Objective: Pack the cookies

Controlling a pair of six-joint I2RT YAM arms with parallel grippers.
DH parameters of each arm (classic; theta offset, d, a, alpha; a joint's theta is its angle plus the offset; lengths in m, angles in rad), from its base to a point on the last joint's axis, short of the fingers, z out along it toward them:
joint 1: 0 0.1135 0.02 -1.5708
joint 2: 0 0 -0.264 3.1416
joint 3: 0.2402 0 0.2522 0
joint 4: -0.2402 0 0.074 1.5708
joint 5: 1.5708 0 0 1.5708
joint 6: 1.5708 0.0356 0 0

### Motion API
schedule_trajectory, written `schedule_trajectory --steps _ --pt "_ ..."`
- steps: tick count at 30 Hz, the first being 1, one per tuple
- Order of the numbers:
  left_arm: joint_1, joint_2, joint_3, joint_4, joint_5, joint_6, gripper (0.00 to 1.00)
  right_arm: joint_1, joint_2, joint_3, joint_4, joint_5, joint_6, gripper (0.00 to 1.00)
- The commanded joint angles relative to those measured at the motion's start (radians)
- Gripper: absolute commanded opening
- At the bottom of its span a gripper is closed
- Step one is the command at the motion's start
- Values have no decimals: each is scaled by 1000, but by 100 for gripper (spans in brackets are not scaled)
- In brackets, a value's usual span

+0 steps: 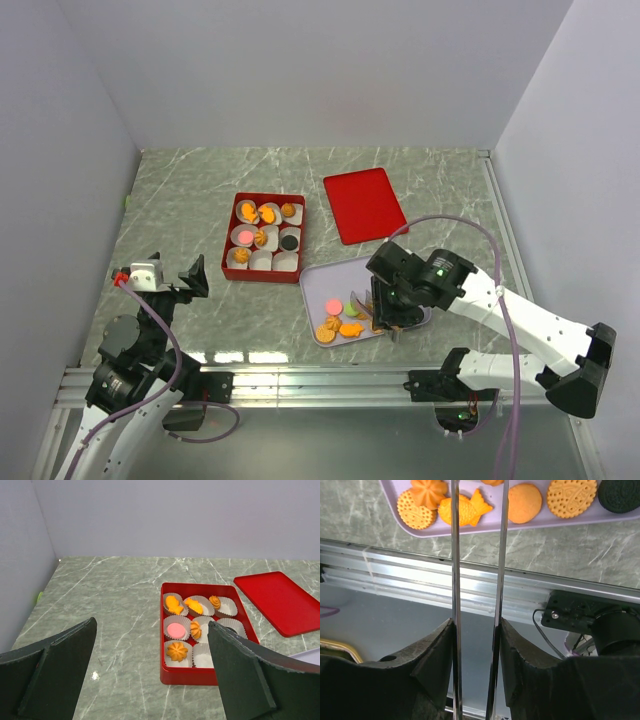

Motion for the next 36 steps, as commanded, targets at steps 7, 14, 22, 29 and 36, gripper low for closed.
schedule_trajectory --steps 7,14,22,29,36 --pt "-2 -30 3 22 16 17 100 8 -7 -23 78 -30 24 46" --pt "-2 -33 3 22 15 17 99 8 10 1 79 -38 17 44" --pt "-1 -35 3 20 12 17 99 8 19 5 88 -55 10 36" --pt "-1 -33 3 22 9 15 99 10 16 27 72 -30 7 31" --pt "-2 -27 3 23 1 14 99 8 21 97 55 -6 14 28"
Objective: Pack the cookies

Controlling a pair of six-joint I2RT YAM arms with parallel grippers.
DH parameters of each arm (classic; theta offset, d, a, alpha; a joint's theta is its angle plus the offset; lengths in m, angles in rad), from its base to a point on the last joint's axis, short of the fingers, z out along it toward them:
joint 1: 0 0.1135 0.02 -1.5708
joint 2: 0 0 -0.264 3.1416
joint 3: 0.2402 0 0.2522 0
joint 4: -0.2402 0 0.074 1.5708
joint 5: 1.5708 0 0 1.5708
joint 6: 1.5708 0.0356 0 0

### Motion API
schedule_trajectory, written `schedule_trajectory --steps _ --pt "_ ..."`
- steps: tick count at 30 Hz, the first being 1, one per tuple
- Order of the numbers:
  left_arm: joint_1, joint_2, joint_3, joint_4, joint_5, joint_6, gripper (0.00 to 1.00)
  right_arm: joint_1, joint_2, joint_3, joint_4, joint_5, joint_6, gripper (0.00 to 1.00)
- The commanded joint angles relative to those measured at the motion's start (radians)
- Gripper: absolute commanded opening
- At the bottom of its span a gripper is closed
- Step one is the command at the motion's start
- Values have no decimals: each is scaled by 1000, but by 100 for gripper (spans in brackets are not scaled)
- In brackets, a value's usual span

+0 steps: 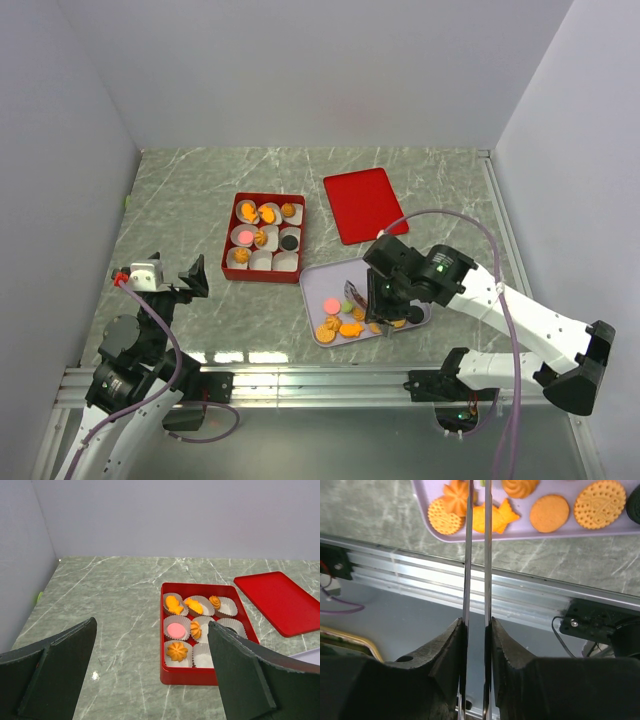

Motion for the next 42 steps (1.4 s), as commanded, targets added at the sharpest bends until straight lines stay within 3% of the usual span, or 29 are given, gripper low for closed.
schedule_trajectory --steps 1,11,21,42 --pt "-2 -27 3 25 0 14 99 10 0 74 -3 30 2 27" --pt "-2 -29 3 23 1 14 99 8 44 167 -46 89 -14 26" --pt "-2 -32 3 22 11 16 99 10 52 91 -82 78 2 46" --pt "-1 -42 3 19 21 19 99 10 76 10 3 36 10 47"
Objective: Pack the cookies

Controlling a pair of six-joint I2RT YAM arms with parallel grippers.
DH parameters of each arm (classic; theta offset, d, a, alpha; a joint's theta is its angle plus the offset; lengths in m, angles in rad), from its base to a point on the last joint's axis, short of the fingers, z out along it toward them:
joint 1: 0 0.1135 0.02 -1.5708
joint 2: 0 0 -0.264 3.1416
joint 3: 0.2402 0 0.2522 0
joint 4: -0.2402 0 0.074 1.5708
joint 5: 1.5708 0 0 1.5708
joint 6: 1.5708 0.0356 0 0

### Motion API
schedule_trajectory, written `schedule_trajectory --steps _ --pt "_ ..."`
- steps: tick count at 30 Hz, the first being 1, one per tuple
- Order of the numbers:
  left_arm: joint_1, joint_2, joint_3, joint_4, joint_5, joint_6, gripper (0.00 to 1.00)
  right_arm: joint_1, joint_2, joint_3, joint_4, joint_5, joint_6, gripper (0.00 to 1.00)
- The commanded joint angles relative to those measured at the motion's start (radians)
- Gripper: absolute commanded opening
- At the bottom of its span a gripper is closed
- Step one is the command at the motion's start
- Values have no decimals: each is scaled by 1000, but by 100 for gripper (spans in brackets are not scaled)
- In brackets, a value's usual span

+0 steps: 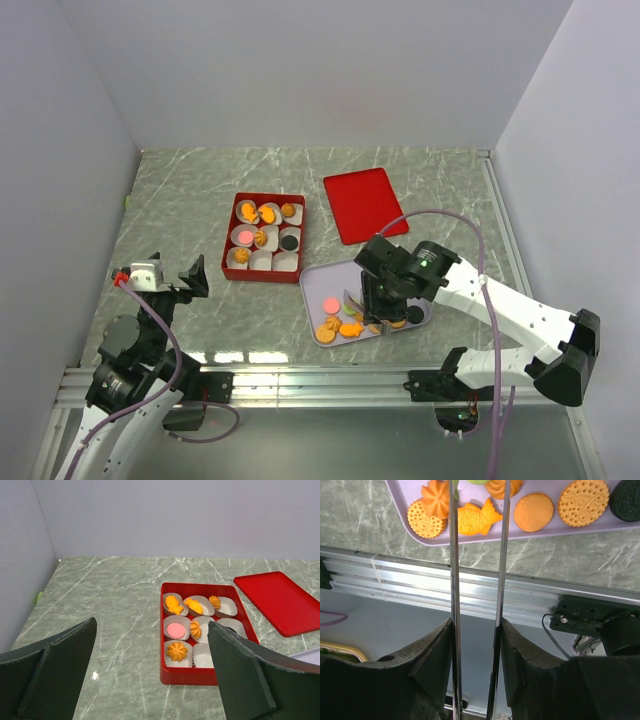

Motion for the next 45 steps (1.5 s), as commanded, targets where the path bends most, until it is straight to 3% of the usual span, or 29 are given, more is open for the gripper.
schedule_trajectory --steps 1,15,25,34,45 --pt "-2 -42 3 19 21 19 99 8 4 -12 46 4 9 47" --pt "-1 -42 2 19 25 20 100 9 -10 83 11 0 9 30" --pt "-1 -44 3 19 24 20 100 9 27 184 -26 44 -6 28" --pt "-1 -47 3 17 25 20 100 9 173 391 -71 78 -72 28" --pt "-2 -47 3 17 24 20 99 8 472 807 -63 46 -127 27"
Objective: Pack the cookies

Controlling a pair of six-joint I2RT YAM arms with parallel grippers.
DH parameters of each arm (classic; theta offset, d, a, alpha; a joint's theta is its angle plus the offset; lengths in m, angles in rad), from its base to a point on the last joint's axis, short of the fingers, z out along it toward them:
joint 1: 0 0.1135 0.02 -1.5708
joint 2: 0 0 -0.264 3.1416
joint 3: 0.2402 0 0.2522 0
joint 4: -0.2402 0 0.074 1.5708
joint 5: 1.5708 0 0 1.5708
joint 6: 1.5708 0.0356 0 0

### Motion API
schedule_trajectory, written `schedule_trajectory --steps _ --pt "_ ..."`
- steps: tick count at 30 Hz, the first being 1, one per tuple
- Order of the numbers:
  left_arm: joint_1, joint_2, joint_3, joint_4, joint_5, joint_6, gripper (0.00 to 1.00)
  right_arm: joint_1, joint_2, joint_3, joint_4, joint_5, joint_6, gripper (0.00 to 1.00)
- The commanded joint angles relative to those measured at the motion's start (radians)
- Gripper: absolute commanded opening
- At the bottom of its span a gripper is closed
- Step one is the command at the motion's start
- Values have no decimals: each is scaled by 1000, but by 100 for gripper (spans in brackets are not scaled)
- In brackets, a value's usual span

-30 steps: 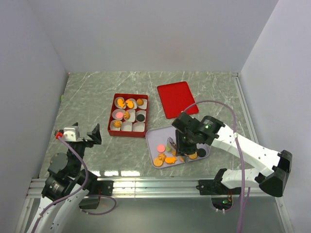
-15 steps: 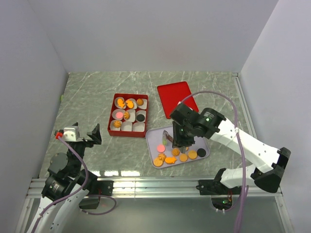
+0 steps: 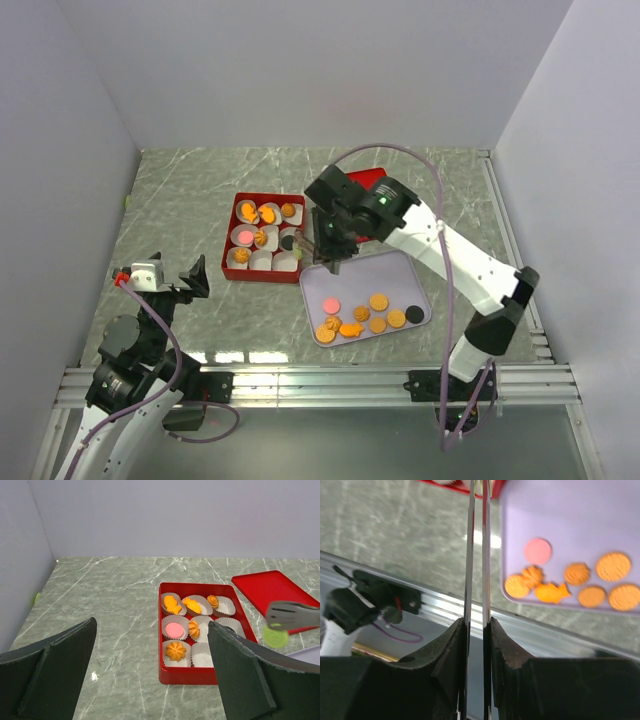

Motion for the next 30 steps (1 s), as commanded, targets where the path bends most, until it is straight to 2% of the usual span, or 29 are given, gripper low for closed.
schedule_trajectory --steps 1,13,30 --pt "-2 -48 2 16 13 20 100 7 64 102 26 -12 -26 27" --pt "-1 -42 0 20 16 23 100 5 296 300 105 -117 -52 27" --pt "-4 -29 -5 25 21 26 99 5 397 240 207 -177 -63 27"
